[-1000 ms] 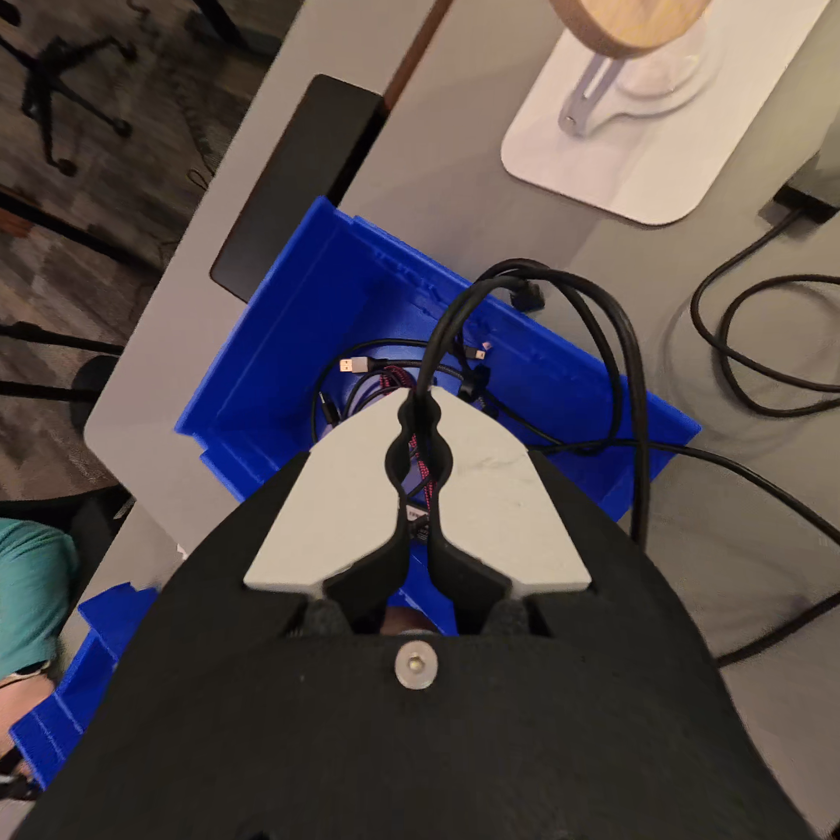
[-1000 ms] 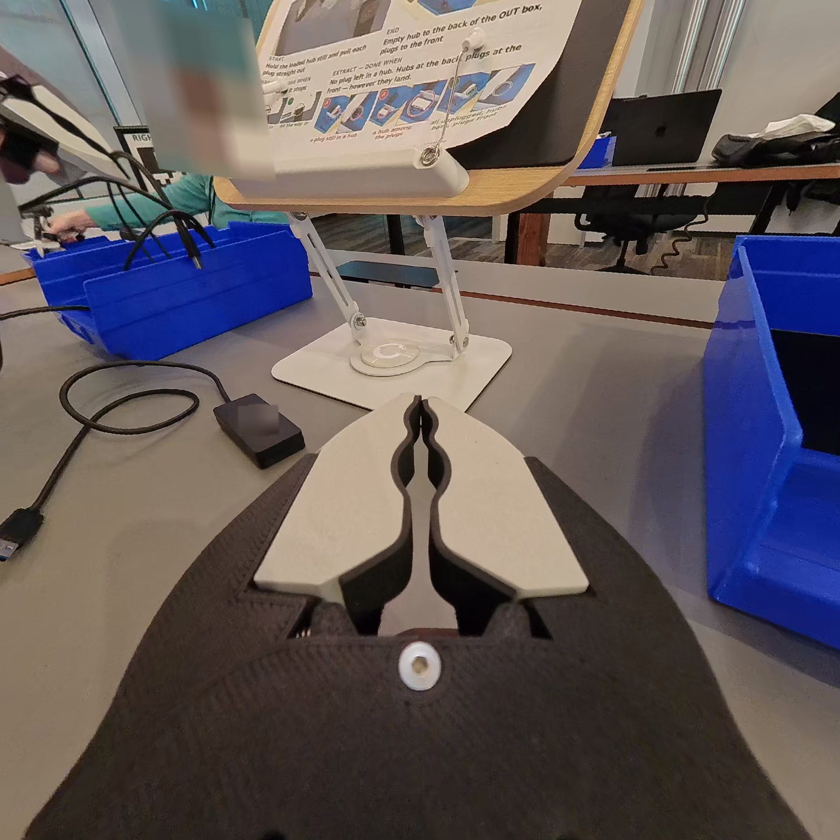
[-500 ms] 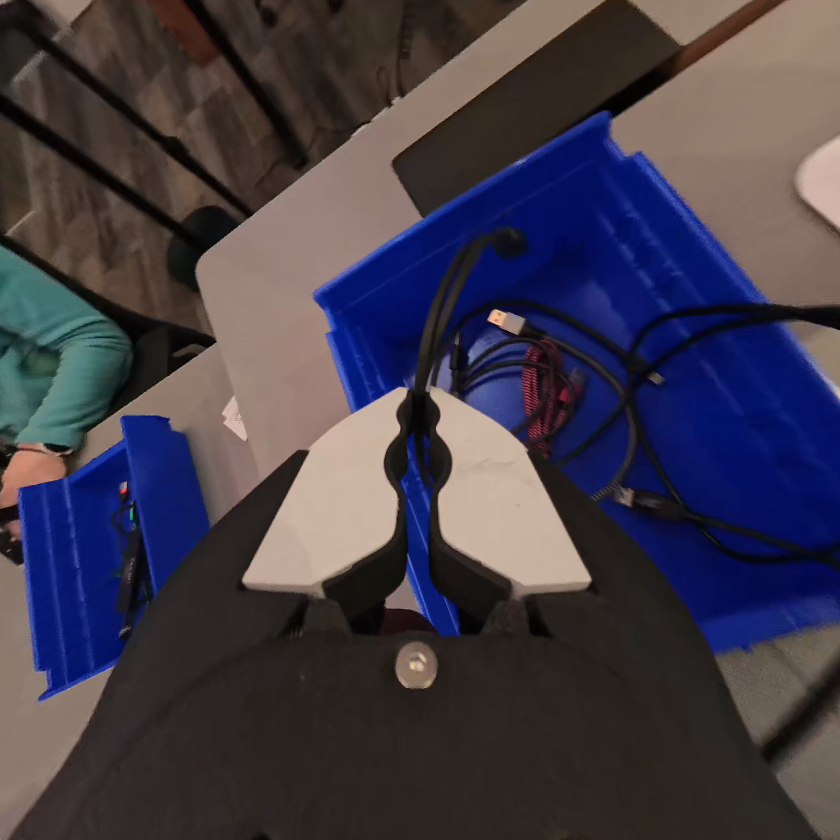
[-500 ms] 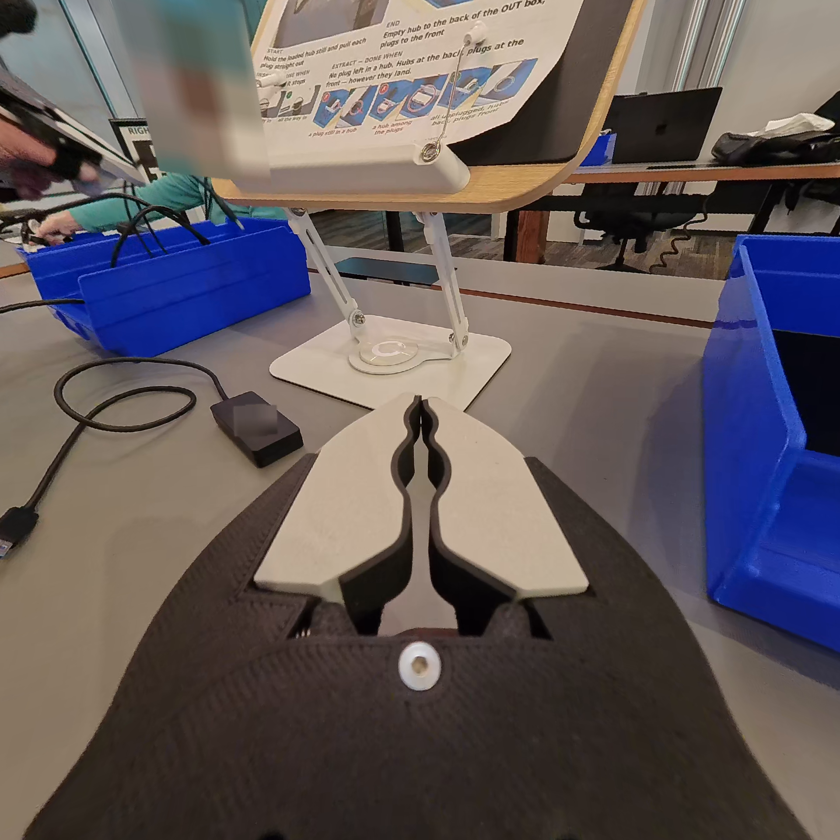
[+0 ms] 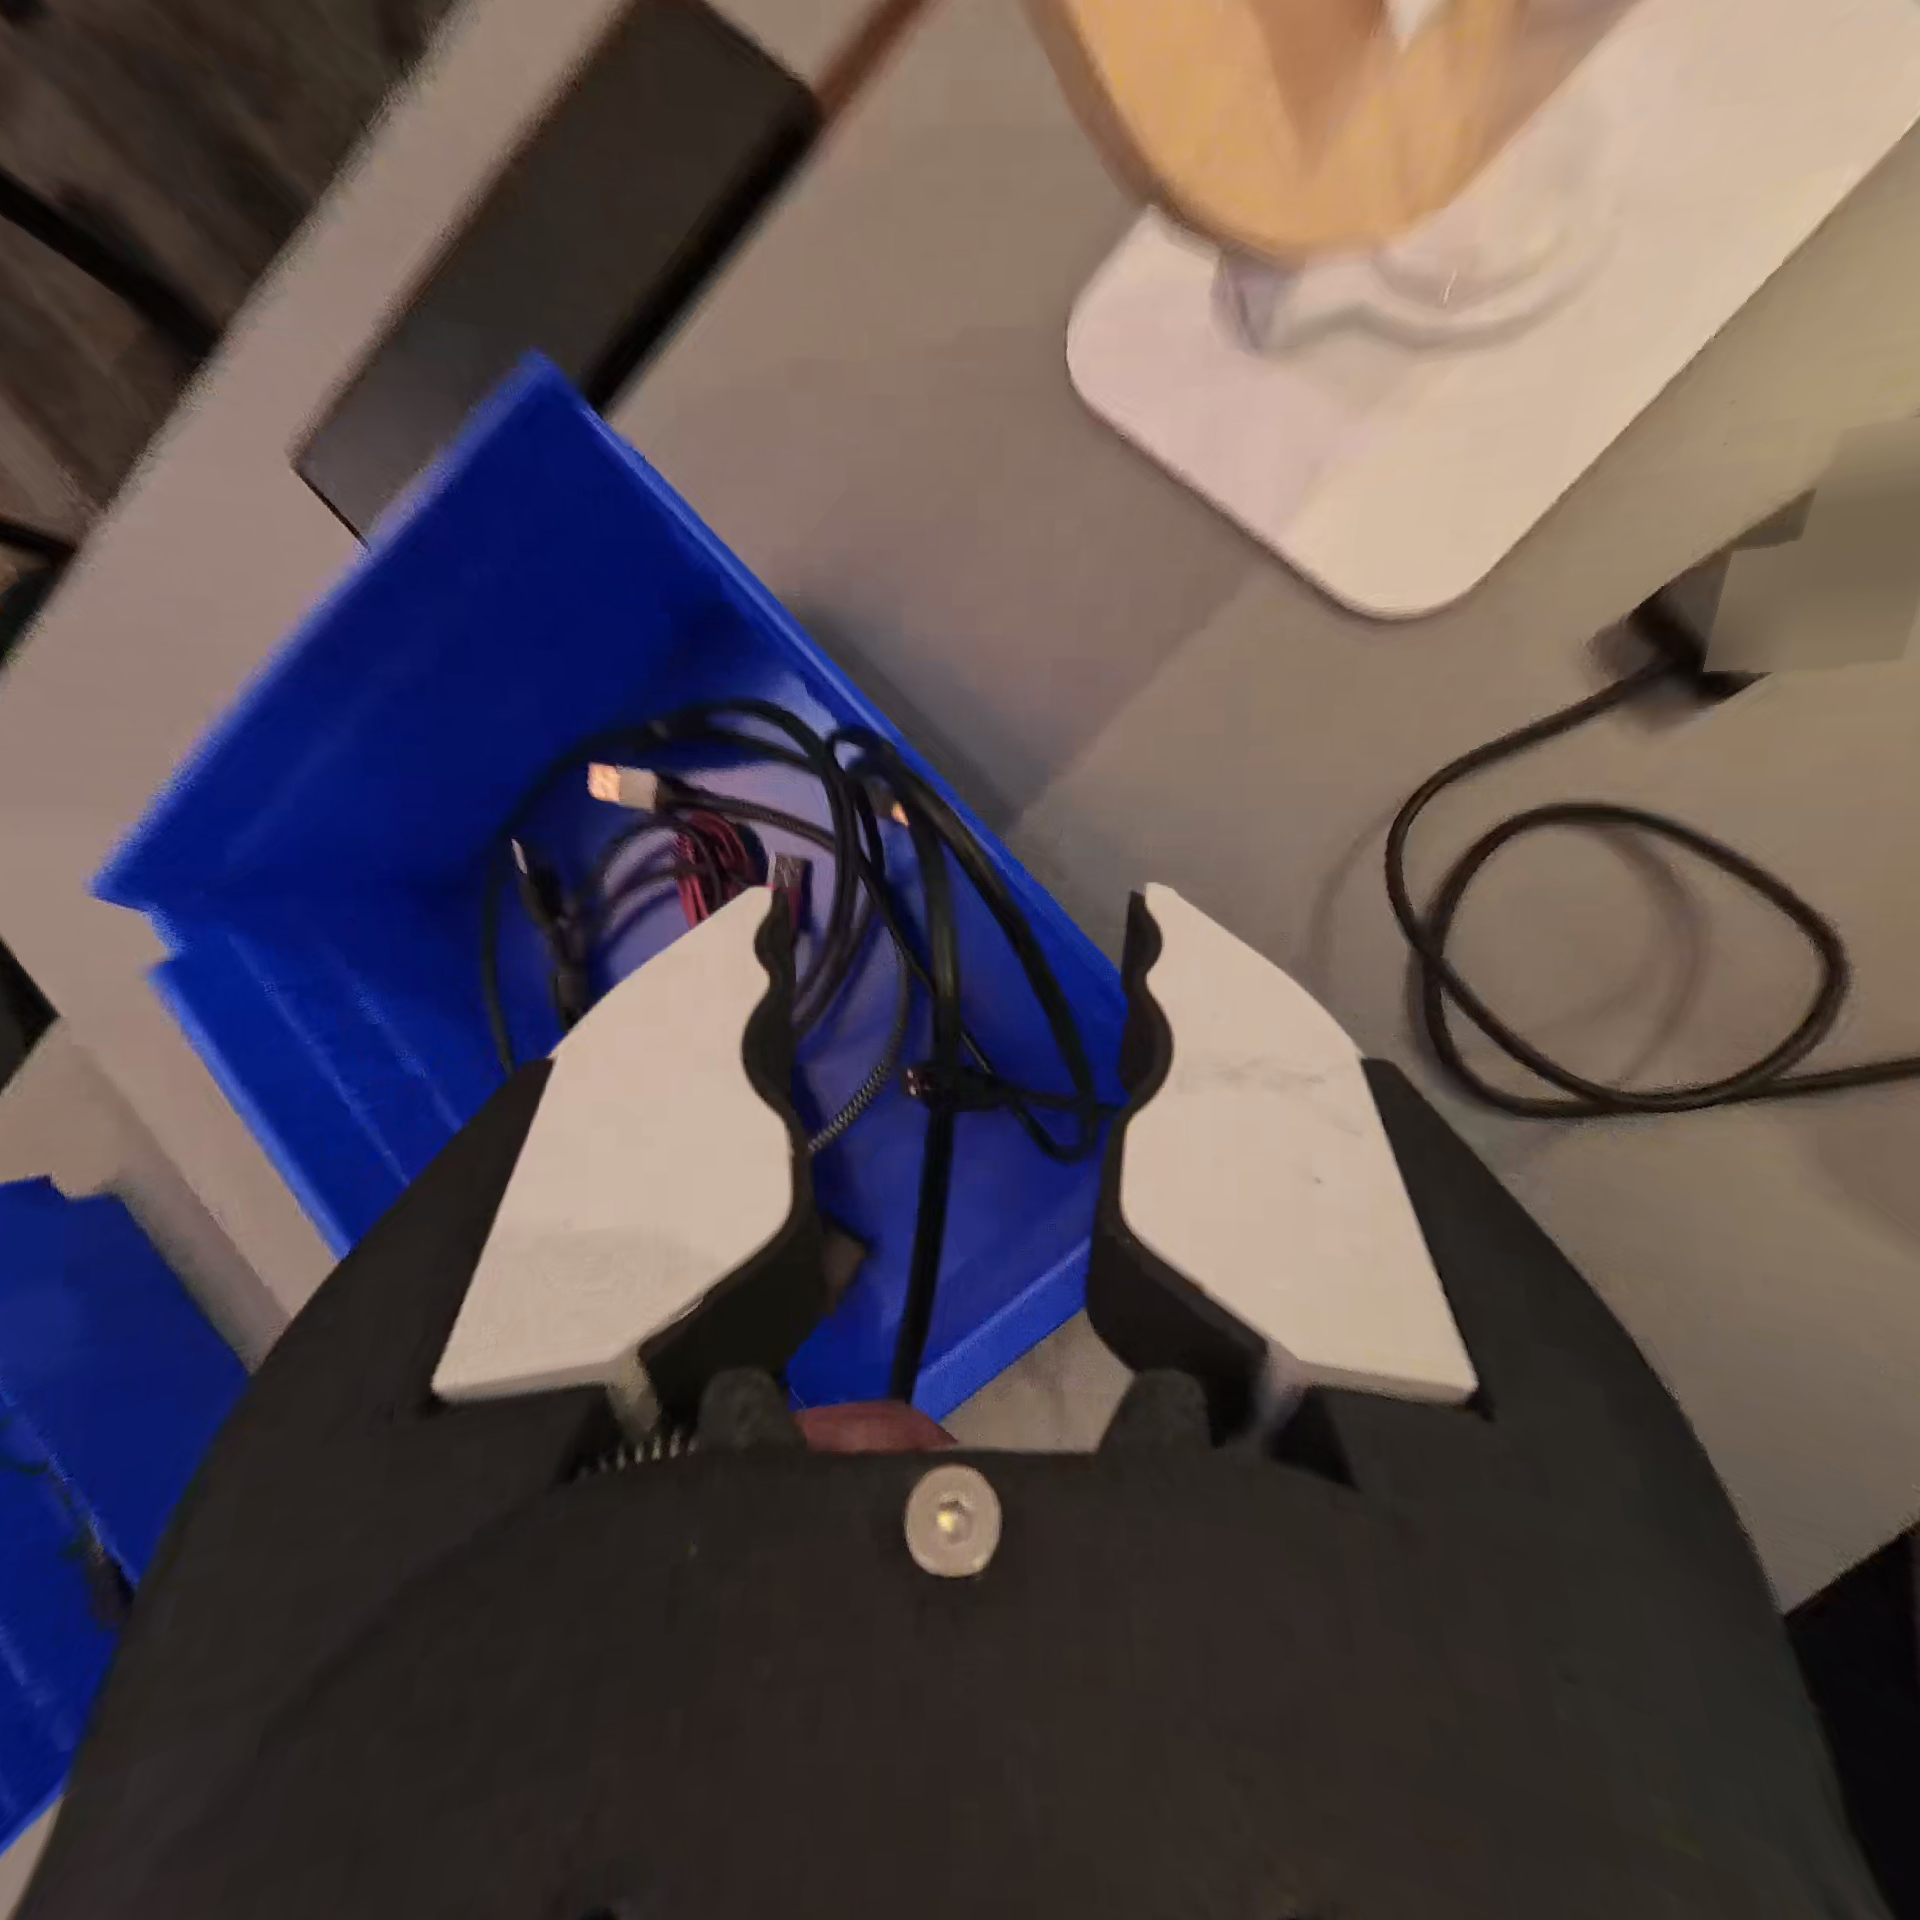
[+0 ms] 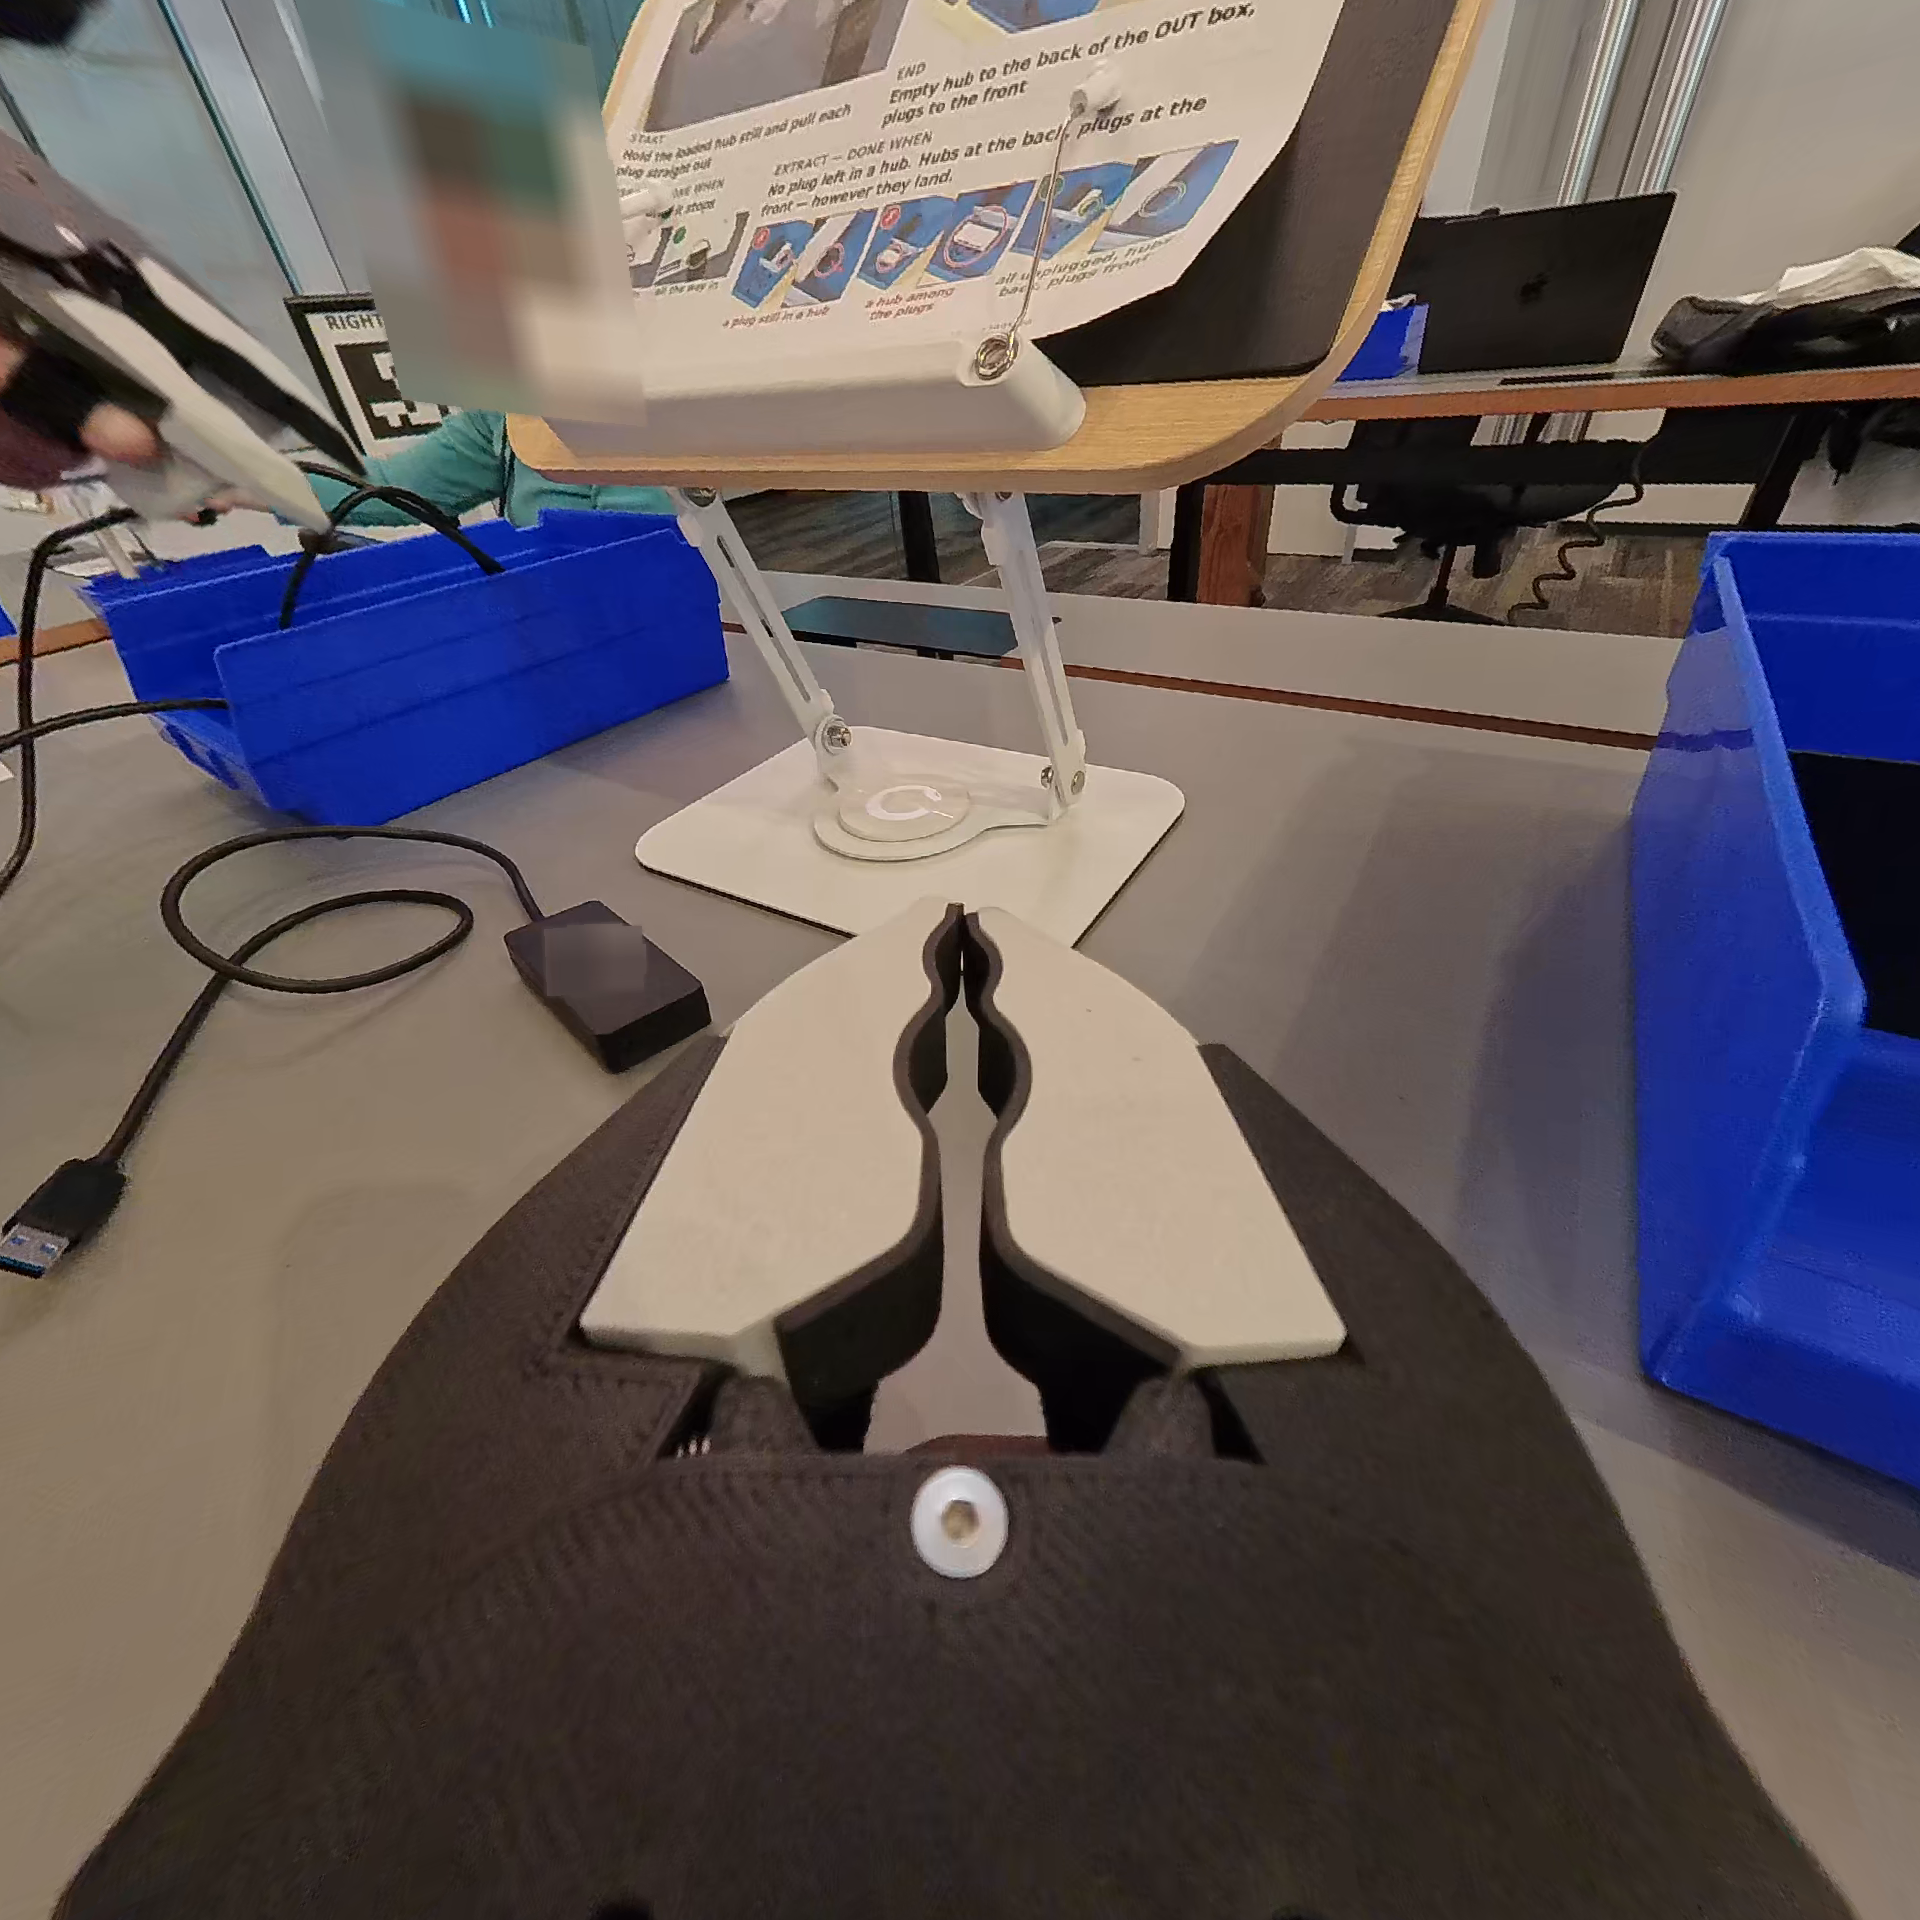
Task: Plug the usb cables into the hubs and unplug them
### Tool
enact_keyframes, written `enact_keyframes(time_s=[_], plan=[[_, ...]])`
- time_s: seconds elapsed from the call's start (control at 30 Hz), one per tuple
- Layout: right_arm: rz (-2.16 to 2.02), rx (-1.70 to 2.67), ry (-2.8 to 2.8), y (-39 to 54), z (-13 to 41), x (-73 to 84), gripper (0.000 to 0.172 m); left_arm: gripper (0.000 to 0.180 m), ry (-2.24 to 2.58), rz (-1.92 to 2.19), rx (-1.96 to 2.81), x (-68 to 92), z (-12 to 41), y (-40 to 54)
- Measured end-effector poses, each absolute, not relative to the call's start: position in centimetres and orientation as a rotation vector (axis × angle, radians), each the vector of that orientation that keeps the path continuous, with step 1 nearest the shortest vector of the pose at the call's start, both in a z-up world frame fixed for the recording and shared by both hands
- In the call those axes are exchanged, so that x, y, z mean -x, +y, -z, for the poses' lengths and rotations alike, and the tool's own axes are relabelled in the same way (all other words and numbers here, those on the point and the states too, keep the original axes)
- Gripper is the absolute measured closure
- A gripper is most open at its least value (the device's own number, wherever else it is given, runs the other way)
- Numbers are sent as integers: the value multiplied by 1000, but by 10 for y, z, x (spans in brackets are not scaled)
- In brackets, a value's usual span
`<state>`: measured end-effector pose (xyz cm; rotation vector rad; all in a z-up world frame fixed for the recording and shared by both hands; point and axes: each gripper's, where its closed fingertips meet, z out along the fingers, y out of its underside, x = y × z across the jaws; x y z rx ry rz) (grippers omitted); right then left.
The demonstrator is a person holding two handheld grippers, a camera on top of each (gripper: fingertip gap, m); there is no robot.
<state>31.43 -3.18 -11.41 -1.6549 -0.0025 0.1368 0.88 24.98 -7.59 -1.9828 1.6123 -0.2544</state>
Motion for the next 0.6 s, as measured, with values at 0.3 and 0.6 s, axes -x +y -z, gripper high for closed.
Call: enact_keyframes(time_s=[0.3,0.6], plan=[[-139,1648,-1,-33,113,-314,172,177,1491,217,1880,4,37,257],[-137,1645,1,-33,112,-314,172,177,1302,240,1682,36,-72,244]])
